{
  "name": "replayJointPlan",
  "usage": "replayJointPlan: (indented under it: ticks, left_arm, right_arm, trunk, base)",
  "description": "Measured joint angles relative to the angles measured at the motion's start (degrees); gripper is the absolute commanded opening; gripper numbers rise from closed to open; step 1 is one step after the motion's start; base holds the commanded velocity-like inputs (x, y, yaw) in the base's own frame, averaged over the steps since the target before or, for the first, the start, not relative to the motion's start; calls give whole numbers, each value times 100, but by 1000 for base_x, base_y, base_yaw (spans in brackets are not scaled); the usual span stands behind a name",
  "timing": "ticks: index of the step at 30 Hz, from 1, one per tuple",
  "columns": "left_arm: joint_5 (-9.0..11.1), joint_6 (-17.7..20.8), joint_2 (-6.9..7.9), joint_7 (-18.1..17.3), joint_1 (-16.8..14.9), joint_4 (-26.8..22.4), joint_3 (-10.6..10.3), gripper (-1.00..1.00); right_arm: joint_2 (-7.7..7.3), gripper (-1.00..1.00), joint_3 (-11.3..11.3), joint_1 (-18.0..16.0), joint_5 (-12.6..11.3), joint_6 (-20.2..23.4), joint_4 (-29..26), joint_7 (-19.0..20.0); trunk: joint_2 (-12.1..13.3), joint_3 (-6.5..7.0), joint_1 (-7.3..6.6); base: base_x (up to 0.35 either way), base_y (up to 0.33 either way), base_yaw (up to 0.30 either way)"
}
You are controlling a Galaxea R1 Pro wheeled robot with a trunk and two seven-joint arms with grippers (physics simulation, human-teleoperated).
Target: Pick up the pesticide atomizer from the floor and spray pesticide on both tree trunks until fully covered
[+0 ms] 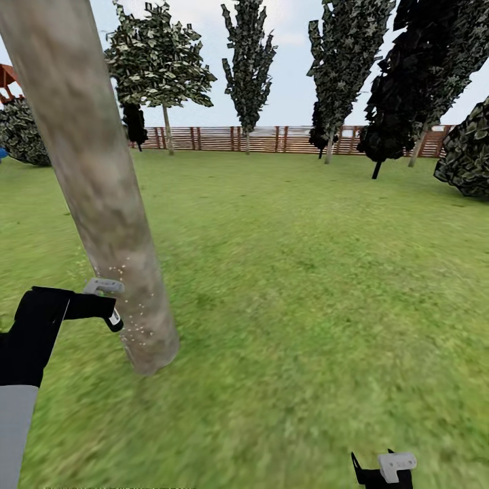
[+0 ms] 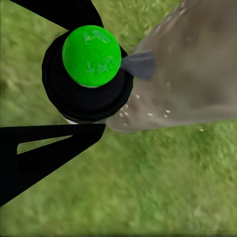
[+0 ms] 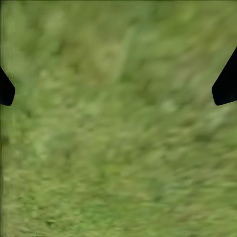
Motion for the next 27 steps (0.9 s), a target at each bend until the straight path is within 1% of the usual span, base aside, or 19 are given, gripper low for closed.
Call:
replayJointPlan:
  ticks: [5, 11, 18, 20, 24, 27]
  left_arm:
    - [-1, 0, 0, 6, 0, 27, 15, -100]
    - [-3, -4, 1, 9, 33, 75, 18, -100]
    - [-24, -22, 9, 17, 88, 386, 18, -100]
    - [-39, -28, 11, 23, 140, 453, 18, -100]
    - [-45, -19, 9, 26, 157, 476, 10, -100]
    - [-46, -18, 9, 26, 158, 478, 9, -100]
  right_arm:
    - [0, 100, 0, 0, 0, 1, -2, 1]
    - [0, 100, 0, 0, -1, 0, -8, 1]
    - [0, 100, -2, 0, -2, 4, -9, -1]
    - [0, 100, 0, 0, -4, 1, -9, 0]
    - [0, 100, 0, 0, -2, -1, -9, -2]
    - [0, 100, 0, 0, -4, 0, -9, -3]
  trunk:
    - [0, 0, 0]
    - [0, 0, 0]
    - [0, 0, 0]
    - [0, 0, 0]
    - [0, 0, 0]
    - [0, 0, 0]
  base:
    - [30, -275, 259]
    - [131, -272, 278]
    - [104, -269, 270]
    - [-49, -274, 93]
    - [-122, -271, 13]
    - [4, -270, 1]
